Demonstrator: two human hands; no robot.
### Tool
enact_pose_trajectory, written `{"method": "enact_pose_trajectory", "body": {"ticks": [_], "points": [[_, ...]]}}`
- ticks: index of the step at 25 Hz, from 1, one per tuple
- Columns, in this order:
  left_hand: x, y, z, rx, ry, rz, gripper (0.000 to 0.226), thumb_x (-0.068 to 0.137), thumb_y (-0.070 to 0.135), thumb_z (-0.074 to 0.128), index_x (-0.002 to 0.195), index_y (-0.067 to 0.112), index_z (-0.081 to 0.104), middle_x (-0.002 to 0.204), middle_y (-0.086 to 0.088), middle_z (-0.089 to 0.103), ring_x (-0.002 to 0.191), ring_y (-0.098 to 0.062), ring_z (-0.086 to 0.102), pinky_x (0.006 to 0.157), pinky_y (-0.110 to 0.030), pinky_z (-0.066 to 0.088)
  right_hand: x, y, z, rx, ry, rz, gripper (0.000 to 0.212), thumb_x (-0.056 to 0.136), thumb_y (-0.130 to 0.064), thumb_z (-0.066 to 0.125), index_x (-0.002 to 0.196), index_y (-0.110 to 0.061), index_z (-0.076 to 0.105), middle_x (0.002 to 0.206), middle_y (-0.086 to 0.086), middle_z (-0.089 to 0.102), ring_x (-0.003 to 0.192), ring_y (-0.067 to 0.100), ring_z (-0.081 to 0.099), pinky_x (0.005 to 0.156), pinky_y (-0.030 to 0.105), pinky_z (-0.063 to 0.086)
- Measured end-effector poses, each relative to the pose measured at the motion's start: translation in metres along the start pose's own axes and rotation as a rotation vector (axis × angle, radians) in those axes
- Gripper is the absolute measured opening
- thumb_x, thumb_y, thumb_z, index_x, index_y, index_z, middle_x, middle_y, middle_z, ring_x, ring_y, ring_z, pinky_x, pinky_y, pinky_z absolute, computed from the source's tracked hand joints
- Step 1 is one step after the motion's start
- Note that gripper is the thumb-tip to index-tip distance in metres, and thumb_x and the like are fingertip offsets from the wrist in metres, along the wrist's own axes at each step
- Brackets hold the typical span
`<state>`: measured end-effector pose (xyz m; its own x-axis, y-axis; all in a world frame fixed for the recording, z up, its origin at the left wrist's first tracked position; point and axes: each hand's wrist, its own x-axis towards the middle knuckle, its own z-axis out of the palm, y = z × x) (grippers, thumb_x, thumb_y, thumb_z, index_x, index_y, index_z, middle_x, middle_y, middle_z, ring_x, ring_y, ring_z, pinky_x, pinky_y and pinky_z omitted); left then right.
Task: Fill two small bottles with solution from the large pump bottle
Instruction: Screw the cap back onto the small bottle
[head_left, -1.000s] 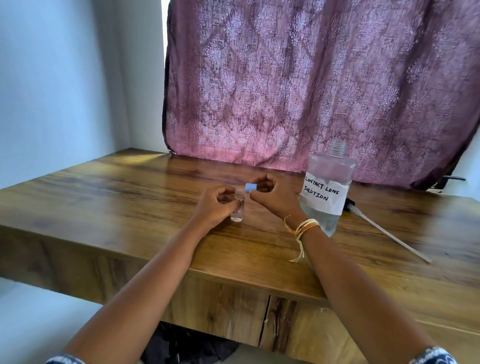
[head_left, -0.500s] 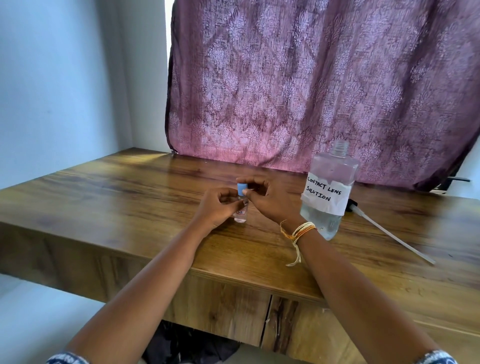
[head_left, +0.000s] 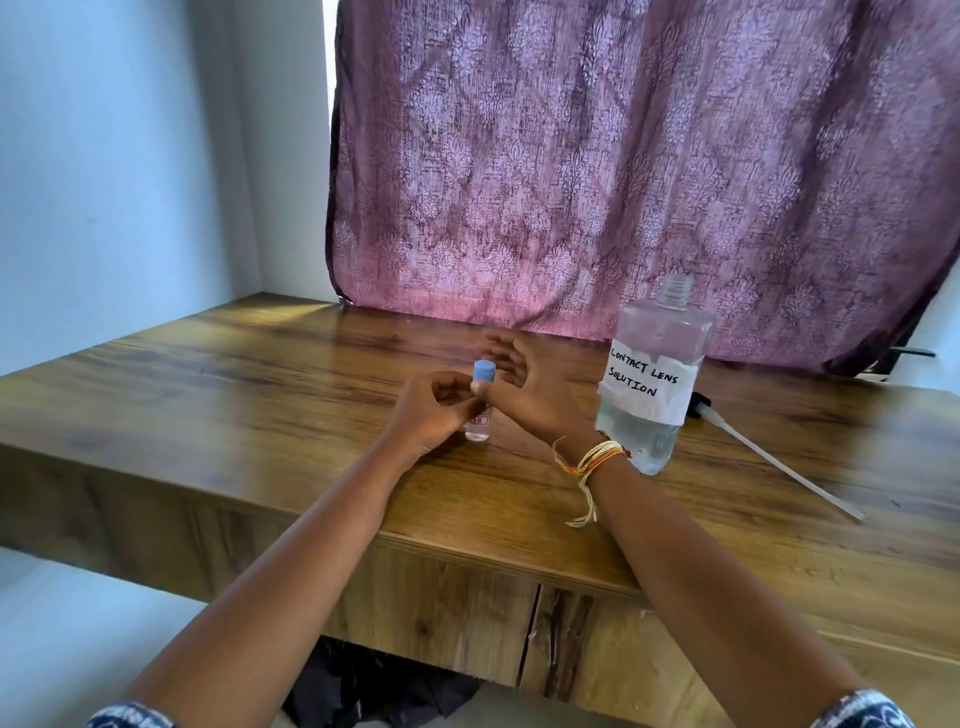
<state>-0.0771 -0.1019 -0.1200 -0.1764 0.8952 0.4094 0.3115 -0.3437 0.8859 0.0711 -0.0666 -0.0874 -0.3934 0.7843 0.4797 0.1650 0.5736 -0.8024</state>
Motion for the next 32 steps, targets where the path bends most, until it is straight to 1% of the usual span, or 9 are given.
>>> {"method": "enact_pose_trajectory", "body": {"ticks": [2, 4, 6, 9, 14, 18, 23, 27, 32], "points": [[0.0, 0.0, 0.0, 0.011, 0.014, 0.002, 0.017, 0.073, 0.022, 0.081, 0.087, 0.029, 0.075, 0.088, -0.007, 0.077, 0.088, -0.025, 0.073, 0.085, -0.053, 0.057, 0.001, 0.0, -0.004, 0.056, 0.021, 0.016, 0.038, 0.075, -0.001, 0.075, 0.109, -0.015, 0.065, 0.099, 0.0, 0.071, 0.088, 0.002, 0.067, 0.081, 0.02, 0.053], [0.0, -0.001, 0.0, 0.021, 0.012, 0.014, 0.018, 0.075, 0.016, 0.08, 0.092, 0.021, 0.075, 0.09, -0.01, 0.076, 0.09, -0.027, 0.073, 0.084, -0.054, 0.056, 0.0, 0.0, -0.003, 0.024, 0.058, 0.031, 0.035, 0.072, -0.009, 0.081, 0.103, -0.012, 0.066, 0.081, -0.001, 0.067, 0.07, 0.001, 0.062, 0.068, 0.014, 0.05], [0.0, -0.002, 0.0, 0.02, 0.004, 0.026, 0.02, 0.076, 0.012, 0.078, 0.096, 0.014, 0.075, 0.091, -0.012, 0.076, 0.089, -0.025, 0.072, 0.084, -0.054, 0.056, 0.0, 0.002, -0.004, -0.009, 0.01, 0.071, 0.053, 0.071, -0.016, 0.084, 0.117, -0.015, 0.059, 0.09, 0.002, 0.066, 0.079, 0.004, 0.061, 0.068, 0.012, 0.049], [-0.001, 0.001, 0.001, 0.017, 0.003, 0.014, 0.023, 0.076, 0.011, 0.079, 0.098, 0.015, 0.074, 0.091, -0.01, 0.076, 0.086, -0.02, 0.07, 0.087, -0.049, 0.057, 0.005, 0.002, -0.012, 0.104, -0.147, 0.099, 0.061, 0.079, 0.001, 0.072, 0.131, -0.017, 0.046, 0.121, 0.01, 0.065, 0.108, 0.014, 0.064, 0.086, 0.024, 0.054], [-0.003, 0.004, 0.001, 0.01, -0.011, 0.028, 0.02, 0.078, 0.005, 0.076, 0.097, 0.01, 0.074, 0.091, -0.012, 0.075, 0.083, -0.016, 0.07, 0.081, -0.042, 0.058, 0.003, 0.002, -0.007, 0.044, 0.005, 0.106, 0.061, 0.069, -0.007, 0.084, 0.12, -0.017, 0.052, 0.087, 0.003, 0.065, 0.081, 0.01, 0.063, 0.077, 0.023, 0.053], [-0.003, 0.005, 0.001, 0.004, 0.001, 0.011, 0.022, 0.077, 0.006, 0.078, 0.099, 0.008, 0.074, 0.091, -0.012, 0.075, 0.085, -0.02, 0.07, 0.083, -0.044, 0.057, 0.007, 0.007, -0.008, 0.18, -0.141, 0.151, 0.078, 0.08, 0.002, 0.071, 0.143, -0.021, 0.03, 0.116, 0.011, 0.067, 0.106, 0.021, 0.066, 0.094, 0.034, 0.053], [-0.004, 0.006, 0.0, 0.003, -0.018, 0.007, 0.018, 0.076, 0.002, 0.077, 0.094, 0.004, 0.074, 0.091, -0.014, 0.075, 0.084, -0.018, 0.069, 0.082, -0.042, 0.057, 0.001, 0.002, -0.004, 0.06, -0.001, 0.123, 0.074, 0.068, -0.009, 0.084, 0.131, -0.016, 0.046, 0.083, -0.002, 0.06, 0.075, 0.006, 0.059, 0.07, 0.018, 0.049], [-0.005, 0.009, 0.002, -0.006, 0.003, -0.009, 0.022, 0.075, 0.008, 0.08, 0.096, 0.001, 0.074, 0.091, -0.013, 0.075, 0.081, -0.014, 0.068, 0.07, -0.019, 0.054, 0.003, 0.003, -0.006, 0.185, -0.155, 0.134, 0.066, 0.083, 0.005, 0.066, 0.14, -0.013, 0.037, 0.12, 0.012, 0.065, 0.108, 0.019, 0.064, 0.084, 0.026, 0.054], [-0.003, 0.006, 0.002, -0.02, -0.013, -0.018, 0.02, 0.073, 0.007, 0.081, 0.091, 0.006, 0.075, 0.087, -0.01, 0.075, 0.082, -0.015, 0.069, 0.078, -0.036, 0.057, 0.003, 0.003, -0.006, 0.121, -0.014, 0.139, 0.051, 0.07, -0.007, 0.082, 0.115, -0.015, 0.06, 0.086, 0.008, 0.066, 0.084, 0.014, 0.064, 0.077, 0.032, 0.055]]}}
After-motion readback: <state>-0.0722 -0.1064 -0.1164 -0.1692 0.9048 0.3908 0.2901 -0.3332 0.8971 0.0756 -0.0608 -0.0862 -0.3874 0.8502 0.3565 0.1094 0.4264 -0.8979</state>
